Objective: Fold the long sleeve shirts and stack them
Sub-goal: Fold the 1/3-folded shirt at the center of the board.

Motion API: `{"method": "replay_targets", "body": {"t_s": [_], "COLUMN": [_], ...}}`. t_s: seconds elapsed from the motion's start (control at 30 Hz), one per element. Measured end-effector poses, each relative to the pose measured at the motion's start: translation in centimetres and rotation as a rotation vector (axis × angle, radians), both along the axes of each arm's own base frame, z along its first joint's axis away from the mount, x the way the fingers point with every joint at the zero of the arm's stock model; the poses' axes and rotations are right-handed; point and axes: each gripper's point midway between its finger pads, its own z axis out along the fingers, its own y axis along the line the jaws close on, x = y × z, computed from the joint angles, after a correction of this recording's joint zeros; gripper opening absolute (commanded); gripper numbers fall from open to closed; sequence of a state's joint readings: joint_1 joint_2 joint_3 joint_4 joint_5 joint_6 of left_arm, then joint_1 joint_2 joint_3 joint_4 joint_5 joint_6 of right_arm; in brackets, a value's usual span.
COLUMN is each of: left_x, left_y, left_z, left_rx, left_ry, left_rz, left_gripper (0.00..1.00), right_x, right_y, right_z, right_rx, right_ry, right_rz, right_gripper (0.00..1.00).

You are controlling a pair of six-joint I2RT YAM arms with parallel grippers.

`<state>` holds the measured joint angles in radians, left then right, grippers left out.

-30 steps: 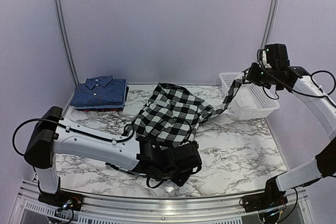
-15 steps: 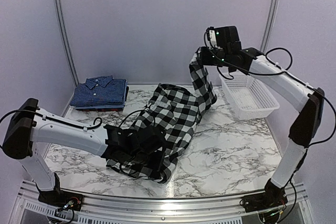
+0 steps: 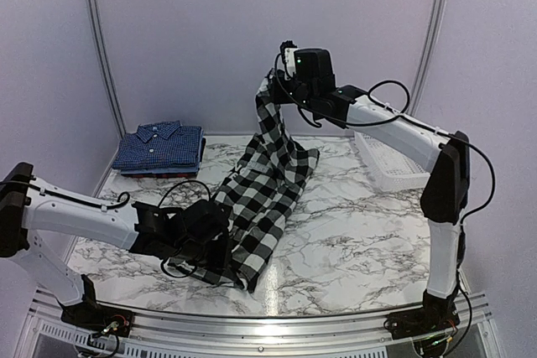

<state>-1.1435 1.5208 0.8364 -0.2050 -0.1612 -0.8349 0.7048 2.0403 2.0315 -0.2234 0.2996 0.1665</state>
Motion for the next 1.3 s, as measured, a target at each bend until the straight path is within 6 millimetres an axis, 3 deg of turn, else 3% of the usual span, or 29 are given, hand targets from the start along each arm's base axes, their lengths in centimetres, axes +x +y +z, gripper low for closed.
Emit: {"method": "replay_targets", "body": {"t_s": [0.4,0.73,1.03,1.3], "left_x": [-0.3,-0.4,-0.2,-0.4], "left_y": [0.2,2.3,3.1,4.2], "left_z": [1.7,-0.2,-0.3,-0.5], "left_rx": [-0.061,-0.013,-0.008,0.015], "left_ry": [-0.012,0.006,0.004,0.006], "left_rz": [0.012,0.092,0.141,0.162], "left_gripper": [0.0,0.0,0.0,0.0], "right_x": [-0.4,-0.5,0.6,0.7], "right_y": [1.3,2.7,4.6,5.0], "right_z": [4.2,5.3,2.6,1.2], "right_rx": [0.092,0.122,0.106,0.087], "right_ry": [-0.147,-0.195,-0.17,-0.155], "right_rz": [-0.015,0.056,0.1,0.112], "right_gripper": [0.0,0.0,0.0,0.0]}}
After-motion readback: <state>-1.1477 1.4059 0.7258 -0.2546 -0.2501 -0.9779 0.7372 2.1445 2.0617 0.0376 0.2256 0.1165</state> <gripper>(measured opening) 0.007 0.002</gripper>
